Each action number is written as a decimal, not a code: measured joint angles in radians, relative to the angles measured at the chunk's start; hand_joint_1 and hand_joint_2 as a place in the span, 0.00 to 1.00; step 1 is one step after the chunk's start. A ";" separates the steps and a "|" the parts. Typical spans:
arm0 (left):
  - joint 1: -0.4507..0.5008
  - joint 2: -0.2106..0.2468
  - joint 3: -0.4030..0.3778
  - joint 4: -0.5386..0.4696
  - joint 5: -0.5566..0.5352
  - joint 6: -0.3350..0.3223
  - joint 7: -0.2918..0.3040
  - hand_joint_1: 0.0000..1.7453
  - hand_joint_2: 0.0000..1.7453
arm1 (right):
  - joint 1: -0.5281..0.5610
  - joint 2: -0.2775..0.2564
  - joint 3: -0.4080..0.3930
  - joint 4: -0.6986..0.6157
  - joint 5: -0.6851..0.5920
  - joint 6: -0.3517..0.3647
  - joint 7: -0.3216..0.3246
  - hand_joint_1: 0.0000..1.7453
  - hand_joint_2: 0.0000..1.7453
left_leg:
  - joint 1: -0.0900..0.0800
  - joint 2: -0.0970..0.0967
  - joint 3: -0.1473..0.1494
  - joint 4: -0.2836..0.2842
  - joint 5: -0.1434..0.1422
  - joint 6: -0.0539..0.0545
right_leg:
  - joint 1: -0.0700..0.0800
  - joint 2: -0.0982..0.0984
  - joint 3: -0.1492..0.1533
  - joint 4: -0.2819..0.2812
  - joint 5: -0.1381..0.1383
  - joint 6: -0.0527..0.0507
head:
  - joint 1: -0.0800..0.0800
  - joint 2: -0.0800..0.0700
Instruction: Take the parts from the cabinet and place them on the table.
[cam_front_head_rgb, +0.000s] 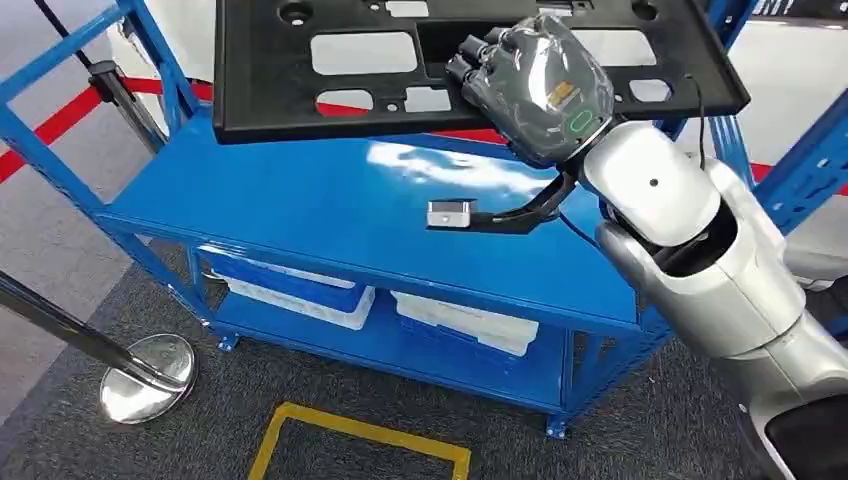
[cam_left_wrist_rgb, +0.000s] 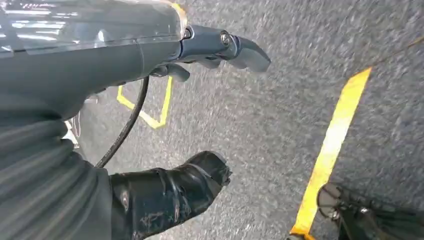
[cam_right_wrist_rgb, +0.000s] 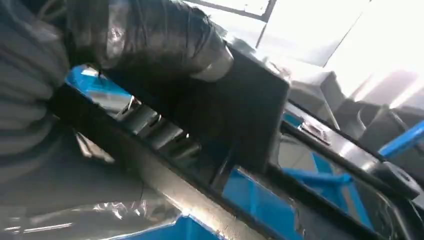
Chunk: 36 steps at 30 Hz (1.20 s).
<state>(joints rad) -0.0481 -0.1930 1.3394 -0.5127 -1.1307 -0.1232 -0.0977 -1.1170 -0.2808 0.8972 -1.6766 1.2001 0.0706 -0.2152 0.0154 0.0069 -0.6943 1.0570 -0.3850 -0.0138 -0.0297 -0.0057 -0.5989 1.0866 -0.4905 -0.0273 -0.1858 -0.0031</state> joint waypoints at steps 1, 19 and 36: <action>0.002 0.000 0.000 0.000 0.000 0.000 0.000 0.00 1.00 | 0.000 0.000 0.000 0.000 0.000 0.000 0.000 1.00 1.00 | -0.001 0.000 -0.016 0.024 -0.044 -0.003 | 0.000 0.001 -0.013 -0.002 0.010 -0.006 | -0.001 0.000; 0.001 -0.001 0.003 -0.011 -0.021 -0.004 -0.013 0.00 1.00 | 0.003 -0.010 0.000 -0.003 -0.050 -0.002 -0.005 1.00 1.00 | -0.017 0.010 0.180 -0.063 -0.105 0.055 | 0.007 0.004 -0.217 0.219 -0.019 0.038 | 0.000 0.000; 0.000 -0.005 0.010 -0.011 -0.036 0.005 -0.025 0.00 1.00 | 0.020 -0.024 -0.005 -0.028 0.029 -0.029 -0.003 1.00 1.00 | -0.001 0.000 -0.012 0.283 -0.238 -0.010 | 0.005 0.003 -0.032 -0.029 0.047 -0.004 | 0.000 0.000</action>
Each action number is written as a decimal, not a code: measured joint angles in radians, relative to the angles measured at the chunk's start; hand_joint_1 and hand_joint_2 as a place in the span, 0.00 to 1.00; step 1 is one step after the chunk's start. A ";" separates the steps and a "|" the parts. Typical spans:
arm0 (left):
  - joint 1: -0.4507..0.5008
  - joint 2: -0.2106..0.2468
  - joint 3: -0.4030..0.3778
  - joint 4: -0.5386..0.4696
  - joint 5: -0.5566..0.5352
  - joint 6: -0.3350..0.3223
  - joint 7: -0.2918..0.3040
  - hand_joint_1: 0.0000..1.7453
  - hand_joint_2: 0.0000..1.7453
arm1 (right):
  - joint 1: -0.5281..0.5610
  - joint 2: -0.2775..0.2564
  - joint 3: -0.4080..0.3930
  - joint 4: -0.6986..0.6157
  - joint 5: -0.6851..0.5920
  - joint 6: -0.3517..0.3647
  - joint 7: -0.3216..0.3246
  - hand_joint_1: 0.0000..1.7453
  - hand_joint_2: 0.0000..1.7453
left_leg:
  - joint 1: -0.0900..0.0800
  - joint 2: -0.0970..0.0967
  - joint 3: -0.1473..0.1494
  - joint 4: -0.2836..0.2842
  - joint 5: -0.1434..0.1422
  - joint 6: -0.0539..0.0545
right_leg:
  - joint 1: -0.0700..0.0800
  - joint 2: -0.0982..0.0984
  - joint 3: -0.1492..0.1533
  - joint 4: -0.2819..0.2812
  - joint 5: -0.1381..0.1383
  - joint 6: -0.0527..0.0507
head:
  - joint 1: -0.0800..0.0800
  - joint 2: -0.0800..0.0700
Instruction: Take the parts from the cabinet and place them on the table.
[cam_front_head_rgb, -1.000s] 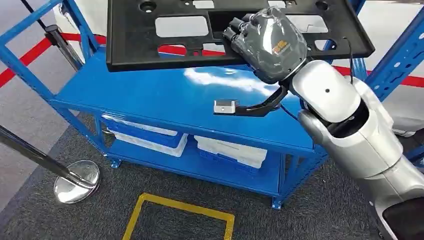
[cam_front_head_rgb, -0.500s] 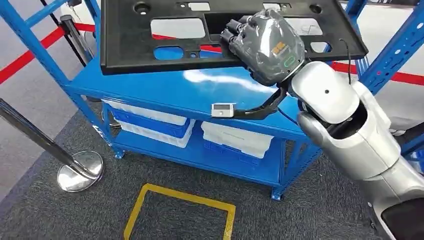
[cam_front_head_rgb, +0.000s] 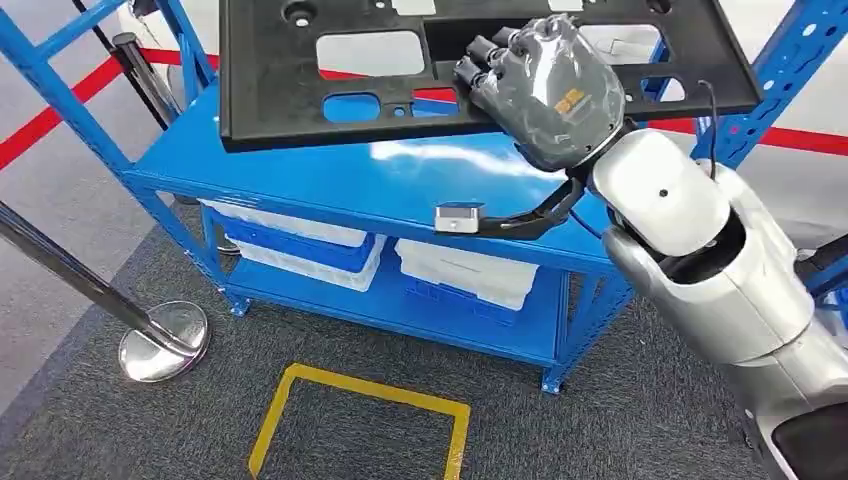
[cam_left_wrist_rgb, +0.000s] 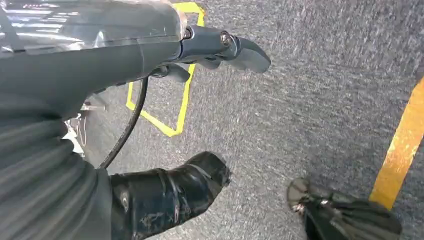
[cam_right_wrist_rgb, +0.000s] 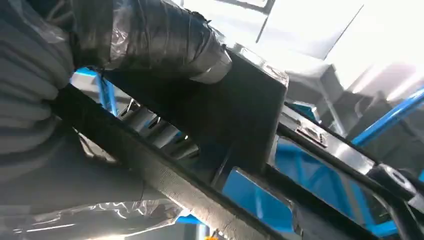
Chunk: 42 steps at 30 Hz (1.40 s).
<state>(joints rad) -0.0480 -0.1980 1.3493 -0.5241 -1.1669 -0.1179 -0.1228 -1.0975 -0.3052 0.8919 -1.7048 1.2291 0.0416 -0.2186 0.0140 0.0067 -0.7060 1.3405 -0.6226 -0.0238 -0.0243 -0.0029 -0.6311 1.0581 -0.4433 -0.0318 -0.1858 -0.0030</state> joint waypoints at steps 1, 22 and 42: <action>0.000 0.000 0.000 0.000 -0.002 0.000 0.000 0.00 1.00 | 0.000 -0.001 0.000 0.000 -0.006 0.002 -0.002 1.00 1.00 | 0.001 0.000 0.006 -0.016 0.021 -0.001 | -0.001 0.000 0.001 0.000 0.000 0.000 | 0.000 0.000; 0.003 -0.003 0.007 -0.005 -0.032 0.011 -0.005 0.00 1.00 | 0.037 -0.031 -0.068 -0.007 -0.014 -0.022 0.001 1.00 1.00 | -0.013 -0.005 0.128 -0.324 0.171 0.038 | -0.001 0.000 0.005 -0.030 0.030 0.026 | 0.000 0.000; -0.001 -0.009 0.038 -0.031 -0.018 0.011 -0.003 0.00 1.00 | -0.055 -0.087 -0.021 -0.002 -0.114 0.075 -0.020 1.00 1.00 | -0.013 -0.005 0.123 -0.326 0.174 0.040 | 0.000 0.000 -0.003 -0.030 0.032 0.041 | 0.000 0.000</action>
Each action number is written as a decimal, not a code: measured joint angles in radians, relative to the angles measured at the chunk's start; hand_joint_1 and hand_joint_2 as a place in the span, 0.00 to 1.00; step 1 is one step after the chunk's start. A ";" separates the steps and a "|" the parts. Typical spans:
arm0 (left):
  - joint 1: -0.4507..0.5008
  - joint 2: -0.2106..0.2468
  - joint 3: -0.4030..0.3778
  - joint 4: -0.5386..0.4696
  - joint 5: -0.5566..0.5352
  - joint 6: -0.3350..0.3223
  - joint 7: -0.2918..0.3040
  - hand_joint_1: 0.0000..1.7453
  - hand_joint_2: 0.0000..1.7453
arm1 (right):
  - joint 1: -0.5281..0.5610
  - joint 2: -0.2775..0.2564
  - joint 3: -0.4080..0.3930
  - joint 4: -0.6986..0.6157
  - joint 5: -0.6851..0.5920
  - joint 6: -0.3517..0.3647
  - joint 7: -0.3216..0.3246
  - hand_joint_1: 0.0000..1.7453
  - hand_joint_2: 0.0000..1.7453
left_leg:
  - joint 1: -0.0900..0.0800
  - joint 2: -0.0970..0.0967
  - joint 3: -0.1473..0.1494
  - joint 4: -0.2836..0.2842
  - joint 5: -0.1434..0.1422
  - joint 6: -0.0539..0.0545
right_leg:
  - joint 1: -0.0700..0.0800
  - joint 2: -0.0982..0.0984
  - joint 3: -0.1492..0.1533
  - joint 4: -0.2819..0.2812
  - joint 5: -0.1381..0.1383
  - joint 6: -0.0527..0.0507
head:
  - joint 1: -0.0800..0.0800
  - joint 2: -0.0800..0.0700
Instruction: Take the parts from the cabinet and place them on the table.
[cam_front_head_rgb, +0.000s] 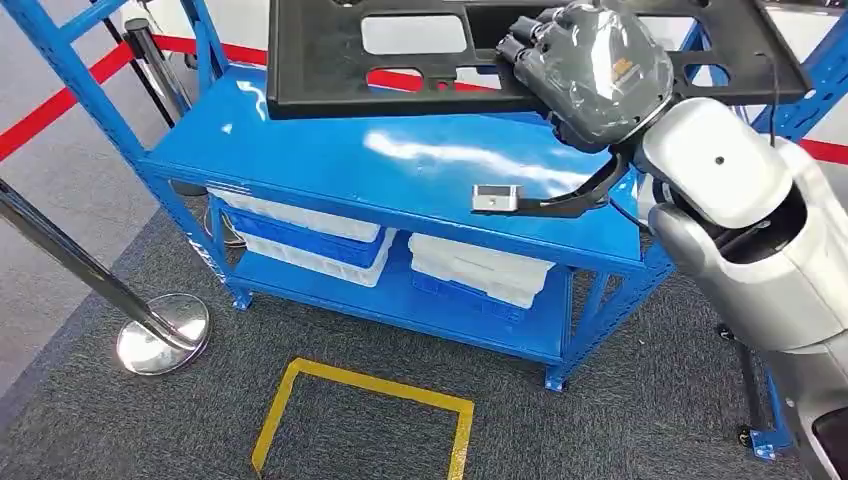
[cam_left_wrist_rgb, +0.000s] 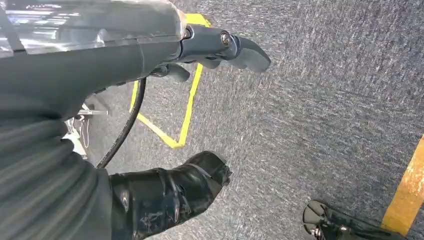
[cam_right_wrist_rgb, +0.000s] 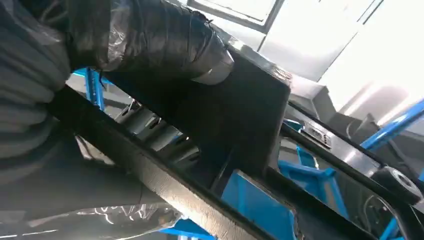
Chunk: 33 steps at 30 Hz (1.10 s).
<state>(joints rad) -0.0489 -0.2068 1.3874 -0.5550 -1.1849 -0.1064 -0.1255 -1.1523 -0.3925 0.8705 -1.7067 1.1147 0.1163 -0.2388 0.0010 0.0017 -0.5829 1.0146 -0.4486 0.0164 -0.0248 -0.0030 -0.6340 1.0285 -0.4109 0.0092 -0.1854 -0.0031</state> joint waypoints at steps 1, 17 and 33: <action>0.000 0.000 0.002 0.000 0.000 0.000 0.000 0.00 1.00 | 0.000 0.000 0.001 0.000 0.000 -0.002 0.000 1.00 1.00 | 0.000 0.000 0.000 0.000 0.000 0.000 | 0.000 0.000 0.000 0.000 0.000 0.000 | 0.000 0.000; -0.003 -0.010 0.012 -0.024 -0.001 -0.003 0.005 0.00 1.00 | 0.000 -0.003 0.002 -0.006 0.041 -0.016 0.026 1.00 1.00 | -0.002 0.006 0.002 -0.020 0.021 0.034 | -0.004 0.003 -0.073 0.169 -0.110 0.012 | 0.000 0.000; -0.002 -0.016 0.013 -0.027 0.000 -0.013 0.005 0.00 1.00 | 0.007 -0.011 0.002 -0.002 0.031 -0.009 0.022 1.00 1.00 | 0.002 -0.003 -0.093 0.197 -0.124 -0.025 | 0.001 -0.003 -0.020 0.019 0.001 -0.040 | 0.000 0.000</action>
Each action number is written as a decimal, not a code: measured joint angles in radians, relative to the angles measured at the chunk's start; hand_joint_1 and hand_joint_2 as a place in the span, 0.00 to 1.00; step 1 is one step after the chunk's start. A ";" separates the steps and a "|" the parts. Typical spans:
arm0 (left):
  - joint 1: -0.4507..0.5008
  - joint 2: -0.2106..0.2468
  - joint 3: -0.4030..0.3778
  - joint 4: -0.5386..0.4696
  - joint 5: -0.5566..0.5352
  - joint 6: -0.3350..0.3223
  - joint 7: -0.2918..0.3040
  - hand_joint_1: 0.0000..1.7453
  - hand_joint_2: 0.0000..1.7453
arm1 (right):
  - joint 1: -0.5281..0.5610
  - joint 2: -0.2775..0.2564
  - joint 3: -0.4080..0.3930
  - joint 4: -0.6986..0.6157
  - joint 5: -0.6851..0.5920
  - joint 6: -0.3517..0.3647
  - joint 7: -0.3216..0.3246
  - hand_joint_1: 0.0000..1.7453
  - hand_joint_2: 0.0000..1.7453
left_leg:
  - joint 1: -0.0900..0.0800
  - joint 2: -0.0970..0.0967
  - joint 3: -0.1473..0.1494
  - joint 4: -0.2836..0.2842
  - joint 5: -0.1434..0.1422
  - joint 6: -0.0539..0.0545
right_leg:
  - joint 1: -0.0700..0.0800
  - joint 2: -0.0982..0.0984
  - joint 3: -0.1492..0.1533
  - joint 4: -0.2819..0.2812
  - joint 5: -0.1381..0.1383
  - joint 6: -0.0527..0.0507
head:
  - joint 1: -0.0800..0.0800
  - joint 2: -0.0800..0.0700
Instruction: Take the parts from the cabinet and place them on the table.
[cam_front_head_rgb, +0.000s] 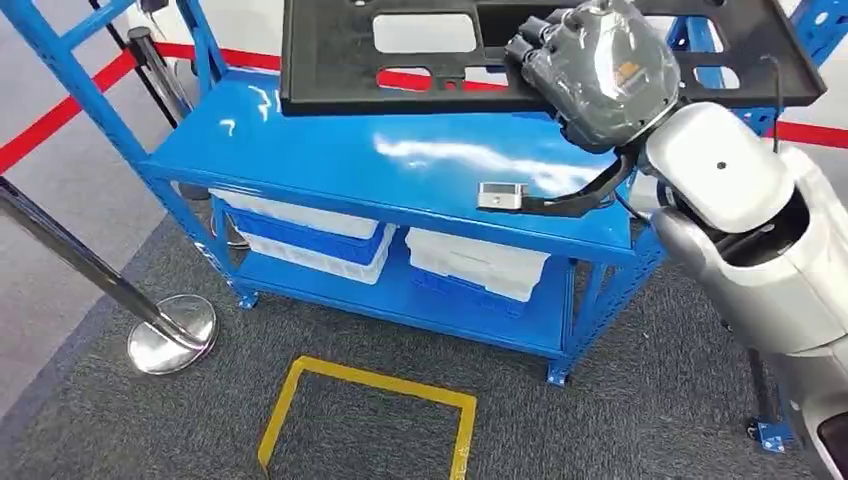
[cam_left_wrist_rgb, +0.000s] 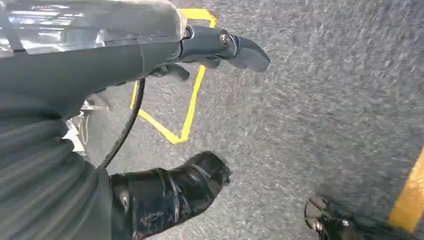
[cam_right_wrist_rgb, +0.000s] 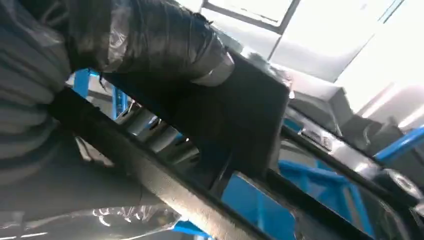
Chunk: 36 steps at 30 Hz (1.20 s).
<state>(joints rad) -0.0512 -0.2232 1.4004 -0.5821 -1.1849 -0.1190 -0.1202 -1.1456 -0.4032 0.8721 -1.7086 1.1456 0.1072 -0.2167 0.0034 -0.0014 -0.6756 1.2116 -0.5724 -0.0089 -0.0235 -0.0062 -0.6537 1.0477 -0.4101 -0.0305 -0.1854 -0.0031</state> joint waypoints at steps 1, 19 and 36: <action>0.000 0.000 0.000 0.000 0.000 0.000 0.000 0.00 1.00 | 0.000 0.000 0.000 0.000 0.000 0.000 0.000 1.00 1.00 | 0.003 0.000 -0.022 0.069 -0.035 -0.004 | 0.001 0.000 -0.009 0.001 0.005 0.000 | 0.000 0.000; -0.003 -0.005 0.002 -0.022 -0.008 -0.030 0.003 0.00 1.00 | -0.007 -0.004 0.001 0.014 -0.004 0.000 -0.002 1.00 1.00 | -0.004 0.012 0.076 -0.211 0.156 0.053 | 0.000 0.005 -0.123 0.306 -0.148 0.053 | 0.000 0.000; -0.001 -0.015 0.021 -0.042 -0.018 -0.045 0.014 0.00 1.00 | 0.031 0.006 0.001 0.013 0.059 -0.009 0.056 1.00 1.00 | 0.009 0.002 -0.005 0.064 0.053 -0.011 | 0.002 -0.002 -0.010 -0.011 0.013 0.007 | -0.003 0.000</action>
<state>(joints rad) -0.0523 -0.2384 1.4218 -0.6237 -1.2032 -0.1640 -0.1061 -1.1150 -0.3967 0.8732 -1.6953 1.2051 0.0984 -0.1610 0.0119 0.0008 -0.6808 1.2758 -0.5196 -0.0201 -0.0215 -0.0084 -0.6634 1.0365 -0.3969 -0.0233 -0.1881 -0.0030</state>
